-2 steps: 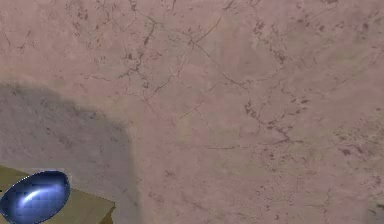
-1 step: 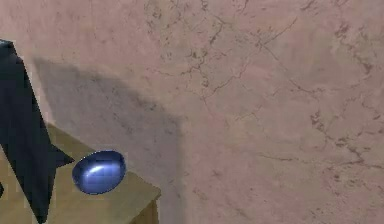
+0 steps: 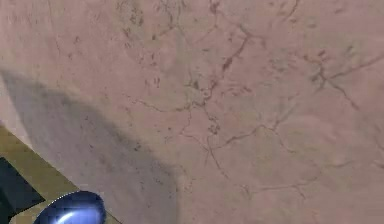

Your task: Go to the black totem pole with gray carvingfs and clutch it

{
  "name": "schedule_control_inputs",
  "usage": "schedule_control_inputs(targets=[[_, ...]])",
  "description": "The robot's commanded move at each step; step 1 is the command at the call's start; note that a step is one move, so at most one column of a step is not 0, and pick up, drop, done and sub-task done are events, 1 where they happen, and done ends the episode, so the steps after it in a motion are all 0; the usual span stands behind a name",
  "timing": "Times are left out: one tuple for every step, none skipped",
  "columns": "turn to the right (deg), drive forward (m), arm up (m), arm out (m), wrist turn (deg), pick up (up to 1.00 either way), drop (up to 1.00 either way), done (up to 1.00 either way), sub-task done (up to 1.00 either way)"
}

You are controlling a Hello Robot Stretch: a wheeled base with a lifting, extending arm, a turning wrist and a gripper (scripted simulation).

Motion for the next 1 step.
schedule_control_inputs(targets=[[-45.0, 0.00, 0.00, 0.00, 0.0, 0.00, 0.00, 0.00, 0.00]])
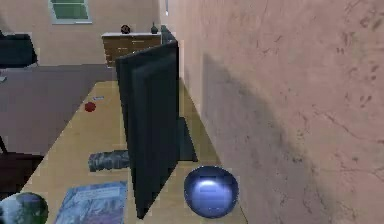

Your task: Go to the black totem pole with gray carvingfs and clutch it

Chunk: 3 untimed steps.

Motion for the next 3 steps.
schedule_control_inputs(targets=[[-45.0, 0.00, 0.00, 0.00, 0.0, 0.00, 0.00, 0.00, 0.00], [-45.0, 0.00, 0.00, 0.00, 0.0, 0.00, 0.00, 0.00, 0.00], [-24.0, 0.00, 0.00, 0.00, 0.0, 0.00, 0.00, 0.00, 0.00]])
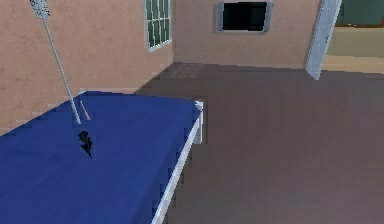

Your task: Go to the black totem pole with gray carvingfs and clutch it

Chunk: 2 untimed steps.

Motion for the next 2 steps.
schedule_control_inputs(targets=[[0.0, 0.00, 0.50, 0.00, 0.0, 0.00, 0.00, 0.00, 0.00], [0.0, 0.00, 0.38, 0.00, 0.0, 0.00, 0.00, 0.00, 0.00]])
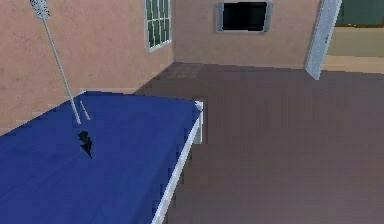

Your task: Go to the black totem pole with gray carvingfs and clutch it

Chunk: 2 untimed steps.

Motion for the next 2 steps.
schedule_control_inputs(targets=[[0.0, 0.00, 0.00, 0.42, 0.0, 0.00, 0.00, 0.00, 0.00], [0.0, 0.00, 0.00, 0.00, 45.0, 0.00, 0.00, 0.00, 0.00]])
